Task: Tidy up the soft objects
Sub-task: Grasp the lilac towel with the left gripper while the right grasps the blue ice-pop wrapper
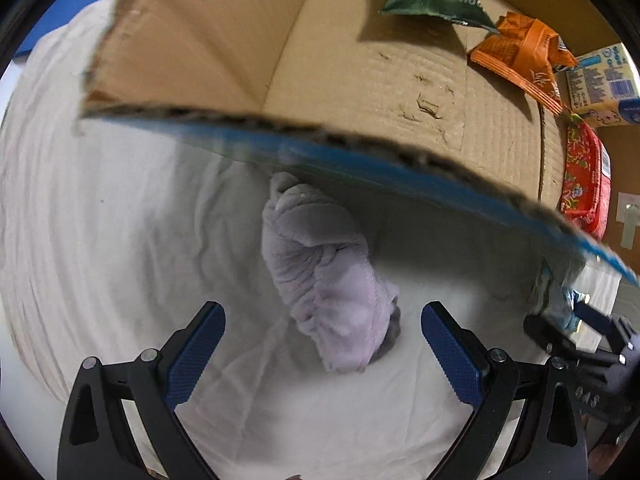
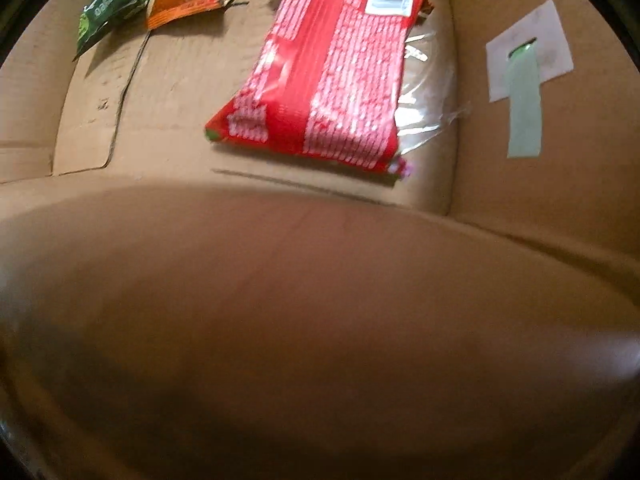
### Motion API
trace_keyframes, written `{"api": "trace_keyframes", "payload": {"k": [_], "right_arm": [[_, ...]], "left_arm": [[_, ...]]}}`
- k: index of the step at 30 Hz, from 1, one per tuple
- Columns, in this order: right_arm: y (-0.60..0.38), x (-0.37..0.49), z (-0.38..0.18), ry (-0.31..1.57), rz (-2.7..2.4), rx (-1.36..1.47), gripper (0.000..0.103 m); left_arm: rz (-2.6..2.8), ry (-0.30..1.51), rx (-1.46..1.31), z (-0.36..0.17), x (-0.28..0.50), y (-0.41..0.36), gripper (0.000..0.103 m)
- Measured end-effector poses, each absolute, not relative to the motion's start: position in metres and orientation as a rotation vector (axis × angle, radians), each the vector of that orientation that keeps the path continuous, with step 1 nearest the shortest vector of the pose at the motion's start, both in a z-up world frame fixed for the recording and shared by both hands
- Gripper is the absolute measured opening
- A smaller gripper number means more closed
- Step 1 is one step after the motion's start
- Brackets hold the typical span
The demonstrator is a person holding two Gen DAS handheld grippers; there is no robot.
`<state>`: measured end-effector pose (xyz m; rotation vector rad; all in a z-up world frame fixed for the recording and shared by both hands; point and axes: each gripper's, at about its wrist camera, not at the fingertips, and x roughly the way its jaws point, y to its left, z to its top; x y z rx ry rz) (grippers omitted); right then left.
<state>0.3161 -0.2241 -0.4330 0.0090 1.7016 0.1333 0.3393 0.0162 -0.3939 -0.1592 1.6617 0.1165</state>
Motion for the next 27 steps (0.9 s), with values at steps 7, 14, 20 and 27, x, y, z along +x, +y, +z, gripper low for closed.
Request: {"api": "trace_keyframes", "payload": {"k": [7, 14, 20, 27], "right_arm": [[-0.21, 0.296, -0.428, 1.766, 0.239, 0.084, 0.099], [-0.183, 0.284, -0.43, 1.686, 0.252, -0.302, 0.099], [-0.18, 0.275, -0.437, 1.7, 0.25, -0.356, 0.045], [-0.185, 0.259, -0.434, 1.854, 0.297, -0.075, 0.016]], "left_arm": [[0.117, 1.694, -0.202, -0.415, 0.352, 0.02, 0.101], [0.098, 1.655, -0.182, -0.418, 0.361, 0.019, 0.064], [0.089, 1.647, -0.167, -0.421, 0.347, 0.024, 0.042], [0.076, 1.657, -0.139, -0.422, 0.313, 0.025, 0.041]]}}
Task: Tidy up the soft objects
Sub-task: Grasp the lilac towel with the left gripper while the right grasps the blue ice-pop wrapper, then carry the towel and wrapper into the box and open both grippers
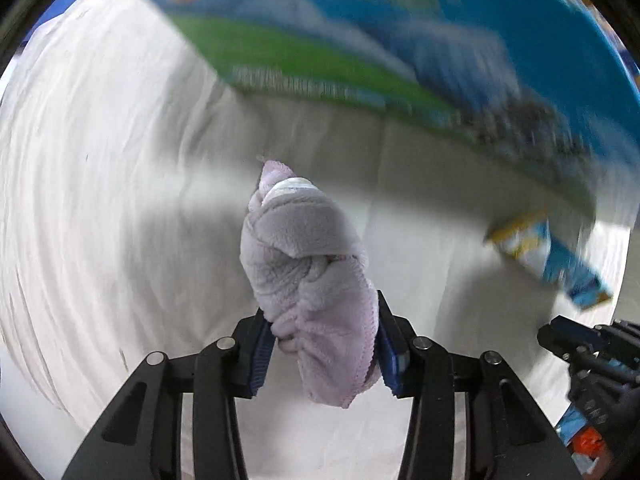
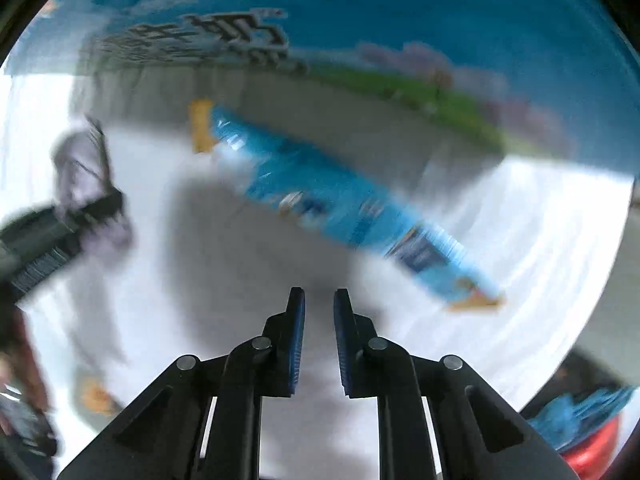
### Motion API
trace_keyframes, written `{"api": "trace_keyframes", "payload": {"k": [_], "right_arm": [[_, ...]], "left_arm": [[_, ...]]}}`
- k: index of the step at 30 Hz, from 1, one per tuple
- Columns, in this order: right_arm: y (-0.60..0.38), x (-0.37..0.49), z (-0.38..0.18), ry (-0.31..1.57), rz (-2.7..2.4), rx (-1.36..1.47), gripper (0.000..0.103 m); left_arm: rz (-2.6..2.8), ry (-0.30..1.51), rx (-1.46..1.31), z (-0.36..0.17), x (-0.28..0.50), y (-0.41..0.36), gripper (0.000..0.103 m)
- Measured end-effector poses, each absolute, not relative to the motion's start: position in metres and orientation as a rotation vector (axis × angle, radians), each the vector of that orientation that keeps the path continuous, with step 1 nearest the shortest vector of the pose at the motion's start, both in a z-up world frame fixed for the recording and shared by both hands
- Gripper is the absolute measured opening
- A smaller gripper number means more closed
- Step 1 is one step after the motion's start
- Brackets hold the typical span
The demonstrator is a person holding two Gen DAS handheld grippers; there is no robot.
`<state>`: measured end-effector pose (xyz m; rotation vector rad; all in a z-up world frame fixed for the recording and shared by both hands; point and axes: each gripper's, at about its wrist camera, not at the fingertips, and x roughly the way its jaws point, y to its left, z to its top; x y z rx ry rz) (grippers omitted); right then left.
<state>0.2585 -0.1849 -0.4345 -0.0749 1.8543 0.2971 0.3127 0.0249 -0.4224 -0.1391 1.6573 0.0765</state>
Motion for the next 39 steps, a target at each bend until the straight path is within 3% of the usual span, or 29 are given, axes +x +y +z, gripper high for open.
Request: {"api": "trace_keyframes", "payload": {"k": [3, 5, 7, 9, 10, 14, 20, 25, 29, 36, 39], "right_arm": [[-0.182, 0.254, -0.424, 1.902, 0.37, 0.028, 0.017], [-0.179, 0.258, -0.413, 1.872, 0.377, -0.013, 0.022], [-0.172, 0.258, -0.401, 1.776, 0.327, -0.197, 0.044], [-0.159, 0.26, -0.395, 1.666, 0.303, -0.397, 0.057], [-0.15, 0.254, -0.395, 1.611, 0.306, -0.506, 0.058], [-0.127, 0.242, -0.413, 1.487, 0.332, -0.789, 0.057], [-0.125, 0.242, -0.438, 1.471, 0.35, -0.809, 0.056], [-0.141, 0.255, -0.438, 1.489, 0.388, -0.807, 0.041], [-0.111, 0.252, -0.441, 1.508, 0.394, -0.833, 0.037], [-0.111, 0.253, -0.442, 1.616, 0.373, -0.676, 0.028], [-0.123, 0.258, -0.436, 1.802, 0.293, -0.421, 0.028]], "left_arm": [[0.063, 1.671, -0.149, -0.424, 0.301, 0.027, 0.041], [0.065, 1.675, -0.162, -0.425, 0.294, 0.031, 0.041], [0.075, 1.678, -0.177, -0.427, 0.289, 0.036, 0.041], [0.083, 1.676, -0.183, -0.43, 0.283, 0.042, 0.041], [0.085, 1.676, -0.187, -0.432, 0.284, 0.035, 0.041], [0.091, 1.677, -0.18, -0.445, 0.276, 0.042, 0.041], [0.095, 1.67, -0.129, -0.451, 0.274, 0.024, 0.041], [0.097, 1.666, -0.125, -0.452, 0.271, 0.021, 0.041], [0.096, 1.666, -0.122, -0.446, 0.272, 0.02, 0.042], [0.092, 1.664, -0.114, -0.432, 0.275, 0.017, 0.042], [0.09, 1.661, -0.111, -0.428, 0.272, 0.015, 0.042]]}}
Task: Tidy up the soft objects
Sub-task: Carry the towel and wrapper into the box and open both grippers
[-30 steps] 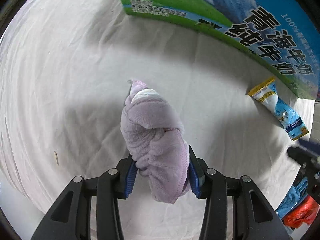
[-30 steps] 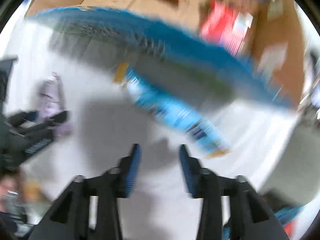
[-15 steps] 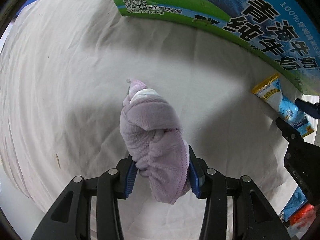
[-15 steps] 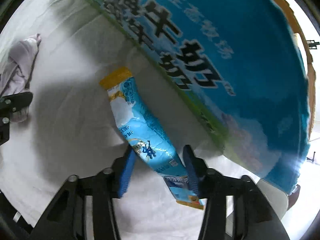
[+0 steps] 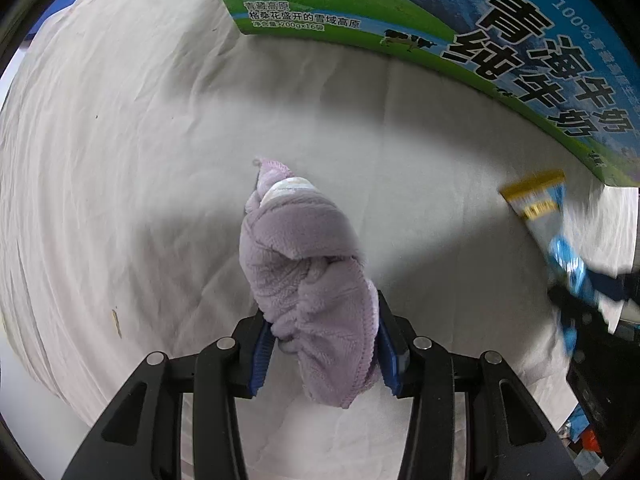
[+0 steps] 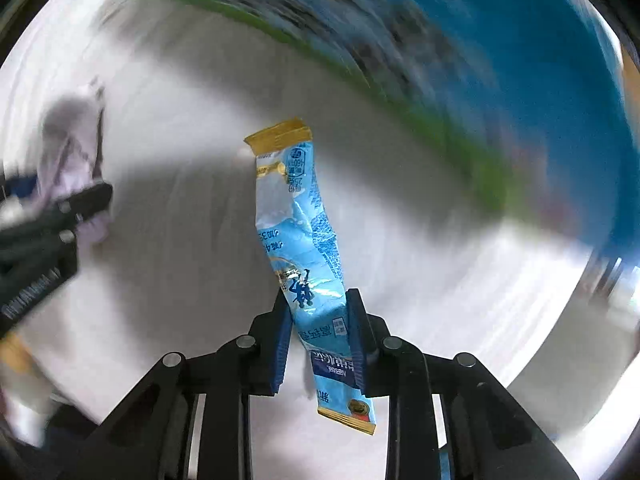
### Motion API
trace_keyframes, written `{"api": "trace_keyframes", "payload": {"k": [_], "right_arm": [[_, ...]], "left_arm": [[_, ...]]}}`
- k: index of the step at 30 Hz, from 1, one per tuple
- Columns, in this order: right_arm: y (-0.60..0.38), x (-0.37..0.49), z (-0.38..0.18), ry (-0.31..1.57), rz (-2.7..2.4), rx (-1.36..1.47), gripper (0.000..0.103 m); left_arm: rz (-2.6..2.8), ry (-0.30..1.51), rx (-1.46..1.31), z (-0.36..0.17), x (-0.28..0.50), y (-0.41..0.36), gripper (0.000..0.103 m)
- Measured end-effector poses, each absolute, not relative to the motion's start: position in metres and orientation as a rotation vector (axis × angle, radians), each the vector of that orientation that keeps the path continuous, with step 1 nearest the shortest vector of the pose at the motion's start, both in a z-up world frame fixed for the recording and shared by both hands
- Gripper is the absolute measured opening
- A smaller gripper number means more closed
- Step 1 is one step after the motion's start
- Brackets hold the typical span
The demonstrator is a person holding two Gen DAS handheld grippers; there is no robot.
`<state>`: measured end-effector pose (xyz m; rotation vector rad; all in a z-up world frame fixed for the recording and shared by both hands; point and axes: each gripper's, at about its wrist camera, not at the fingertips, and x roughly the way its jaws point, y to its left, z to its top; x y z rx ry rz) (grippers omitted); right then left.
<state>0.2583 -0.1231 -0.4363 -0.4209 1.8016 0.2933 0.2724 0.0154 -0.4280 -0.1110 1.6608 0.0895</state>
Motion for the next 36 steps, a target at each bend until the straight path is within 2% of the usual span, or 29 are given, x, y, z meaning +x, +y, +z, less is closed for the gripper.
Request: {"api": "trace_keyframes", "payload": {"k": [3, 7, 14, 18, 26, 36], "right_arm": [[-0.144, 0.256, -0.44, 1.935, 0.259, -0.154, 0.028], [-0.157, 0.252, -0.449, 1.985, 0.22, 0.009, 0.028], [-0.159, 0.248, -0.451, 1.957, 0.15, 0.045, 0.028], [-0.156, 0.228, -0.433, 1.936, 0.132, 0.079, 0.024], [-0.187, 0.212, -0.365, 1.876, 0.224, 0.227, 0.022], [-0.2, 0.236, -0.226, 1.69, 0.352, 0.271, 0.022]], "left_arm": [[0.081, 1.659, -0.107, -0.426, 0.269, 0.014, 0.041], [0.071, 1.66, -0.094, -0.42, 0.263, 0.007, 0.041], [0.068, 1.664, -0.072, -0.422, 0.257, -0.004, 0.041], [0.061, 1.664, -0.072, -0.419, 0.254, -0.009, 0.041], [0.016, 1.607, -0.088, -0.375, 0.243, -0.02, 0.041], [-0.098, 1.417, -0.106, -0.256, 0.254, -0.029, 0.04]]}}
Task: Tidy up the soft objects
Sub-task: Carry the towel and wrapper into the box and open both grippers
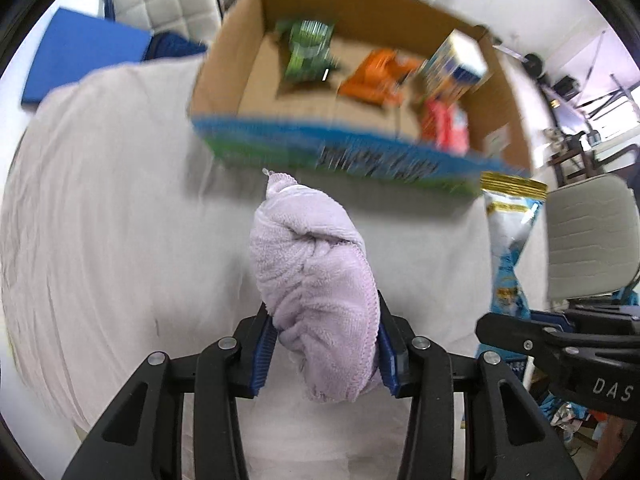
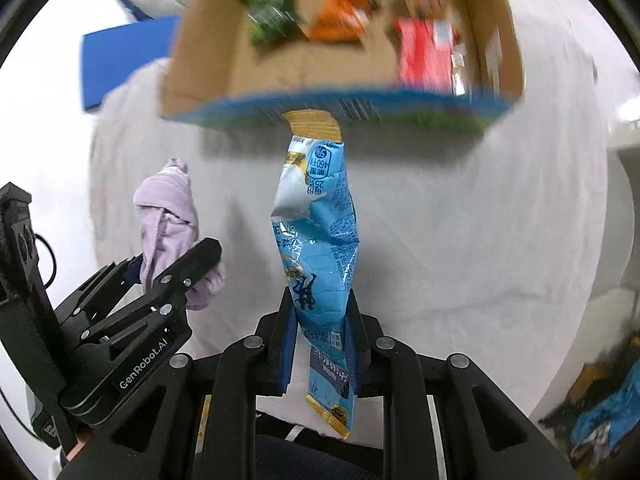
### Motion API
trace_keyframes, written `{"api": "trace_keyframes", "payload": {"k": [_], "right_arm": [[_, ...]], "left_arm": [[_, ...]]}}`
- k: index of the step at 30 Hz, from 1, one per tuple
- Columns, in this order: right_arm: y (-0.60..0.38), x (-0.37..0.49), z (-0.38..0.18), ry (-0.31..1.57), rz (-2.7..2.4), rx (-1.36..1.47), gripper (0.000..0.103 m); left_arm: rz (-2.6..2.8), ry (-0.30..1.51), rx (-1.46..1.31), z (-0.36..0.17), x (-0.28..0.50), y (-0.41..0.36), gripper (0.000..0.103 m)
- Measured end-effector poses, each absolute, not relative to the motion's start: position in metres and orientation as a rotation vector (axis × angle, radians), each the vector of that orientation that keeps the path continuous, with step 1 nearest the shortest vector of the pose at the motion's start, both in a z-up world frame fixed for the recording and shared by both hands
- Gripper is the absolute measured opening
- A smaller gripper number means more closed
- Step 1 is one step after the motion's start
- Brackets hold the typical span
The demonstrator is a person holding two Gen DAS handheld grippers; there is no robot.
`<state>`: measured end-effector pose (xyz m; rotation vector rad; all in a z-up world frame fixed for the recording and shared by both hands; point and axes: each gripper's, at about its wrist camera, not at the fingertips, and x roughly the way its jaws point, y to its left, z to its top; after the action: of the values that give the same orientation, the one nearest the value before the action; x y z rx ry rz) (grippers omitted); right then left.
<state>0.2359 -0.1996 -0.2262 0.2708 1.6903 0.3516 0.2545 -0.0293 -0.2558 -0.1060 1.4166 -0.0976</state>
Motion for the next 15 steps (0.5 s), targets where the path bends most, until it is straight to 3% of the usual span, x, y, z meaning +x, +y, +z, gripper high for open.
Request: {"api": "trace_keyframes", "payload": {"k": [7, 15], "right_arm": [[-0.181, 0.307, -0.17, 1.566, 0.42, 0.072, 0.022], [-0.153, 0.376, -0.175, 1.502, 0.468, -0.292, 0.022]], "left_arm": [[-0.157, 1.351, -0.098, -0.199, 0.299, -0.015, 0.04], [-0.176, 1.441, -0.114, -0.217, 0.377, 0.014, 0.04]]}}
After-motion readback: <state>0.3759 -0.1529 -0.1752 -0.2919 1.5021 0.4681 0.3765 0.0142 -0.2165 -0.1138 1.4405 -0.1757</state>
